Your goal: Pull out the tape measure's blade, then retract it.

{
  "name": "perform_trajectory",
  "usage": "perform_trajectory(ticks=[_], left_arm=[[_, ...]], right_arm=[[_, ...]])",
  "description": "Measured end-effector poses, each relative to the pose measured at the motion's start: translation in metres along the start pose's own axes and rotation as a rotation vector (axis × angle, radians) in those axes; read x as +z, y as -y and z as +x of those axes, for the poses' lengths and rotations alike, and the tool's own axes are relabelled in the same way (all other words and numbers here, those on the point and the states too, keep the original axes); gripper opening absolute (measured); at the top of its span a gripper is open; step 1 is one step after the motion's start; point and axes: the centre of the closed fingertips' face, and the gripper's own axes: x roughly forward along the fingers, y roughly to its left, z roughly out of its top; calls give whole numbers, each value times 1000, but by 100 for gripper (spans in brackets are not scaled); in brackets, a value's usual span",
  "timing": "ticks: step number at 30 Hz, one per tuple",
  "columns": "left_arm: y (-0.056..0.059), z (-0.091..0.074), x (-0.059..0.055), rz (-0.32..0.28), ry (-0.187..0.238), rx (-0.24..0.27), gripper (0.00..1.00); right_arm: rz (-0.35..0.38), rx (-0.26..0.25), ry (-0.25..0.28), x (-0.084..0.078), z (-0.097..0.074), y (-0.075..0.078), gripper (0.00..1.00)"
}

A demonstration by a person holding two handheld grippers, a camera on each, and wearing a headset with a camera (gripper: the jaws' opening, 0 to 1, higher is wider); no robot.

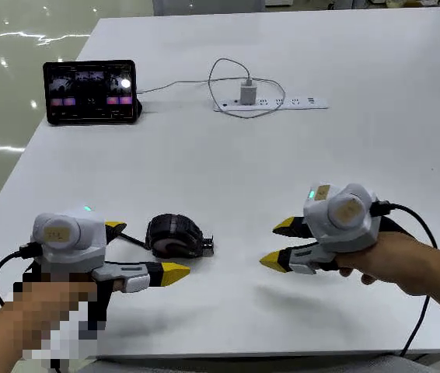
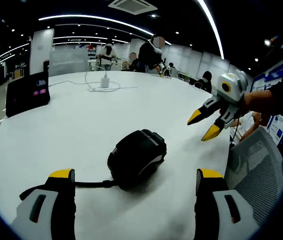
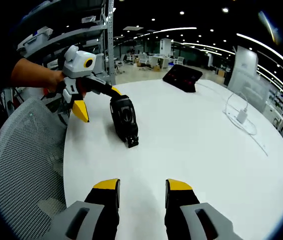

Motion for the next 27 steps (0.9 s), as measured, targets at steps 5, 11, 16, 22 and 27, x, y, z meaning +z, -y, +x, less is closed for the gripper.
perform_trajectory(ticks=[5,11,16,22,27], left_arm=[[-9,-18,-6,57,-25,18,99],[-21,-33,-3,56,-14,46,99],[-18,-36,-10,47,-36,38,99],[-8,-40,-12,56,-42,21,99],[-10,-47,-11,59,-37,18,99]], right_arm=[[56,-48,20,-19,-22,8,35],[92,-108,34,-39,-54,15,40],[146,-147,44,-58,-77,23,44],[218,-200,34,-87,-107,35,50],[239,-219,29,-100,-124,36,54]])
